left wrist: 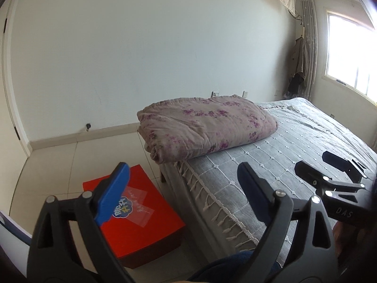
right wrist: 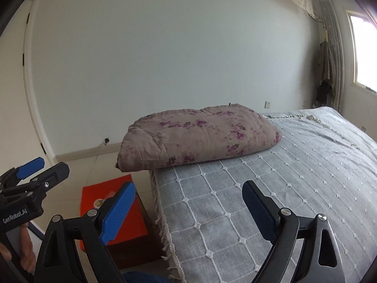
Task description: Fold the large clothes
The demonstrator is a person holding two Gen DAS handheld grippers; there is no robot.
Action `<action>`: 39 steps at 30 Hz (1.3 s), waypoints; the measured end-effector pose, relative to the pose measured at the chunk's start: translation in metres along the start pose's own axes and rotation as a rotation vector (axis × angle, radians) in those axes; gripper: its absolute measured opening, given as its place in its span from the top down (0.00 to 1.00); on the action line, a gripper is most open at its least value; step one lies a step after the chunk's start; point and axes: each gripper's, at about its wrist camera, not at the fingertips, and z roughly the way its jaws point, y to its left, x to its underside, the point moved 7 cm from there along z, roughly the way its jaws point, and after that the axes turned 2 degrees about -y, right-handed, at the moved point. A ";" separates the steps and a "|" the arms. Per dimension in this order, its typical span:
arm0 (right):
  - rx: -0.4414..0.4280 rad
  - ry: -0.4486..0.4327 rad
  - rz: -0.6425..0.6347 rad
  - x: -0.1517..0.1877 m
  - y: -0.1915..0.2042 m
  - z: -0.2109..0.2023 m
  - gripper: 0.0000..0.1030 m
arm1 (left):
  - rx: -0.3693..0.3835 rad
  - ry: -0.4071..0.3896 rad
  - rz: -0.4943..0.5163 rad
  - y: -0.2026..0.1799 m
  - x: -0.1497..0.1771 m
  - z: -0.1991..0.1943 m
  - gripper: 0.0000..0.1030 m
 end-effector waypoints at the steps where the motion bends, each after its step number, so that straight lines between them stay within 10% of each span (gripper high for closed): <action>1: -0.004 -0.006 0.001 0.000 0.000 -0.003 0.06 | -0.005 -0.005 0.012 -0.002 -0.001 -0.004 0.05; 39: 0.112 -0.036 -0.053 -0.008 0.004 -0.044 0.00 | -0.094 0.012 0.067 -0.007 -0.001 -0.015 0.01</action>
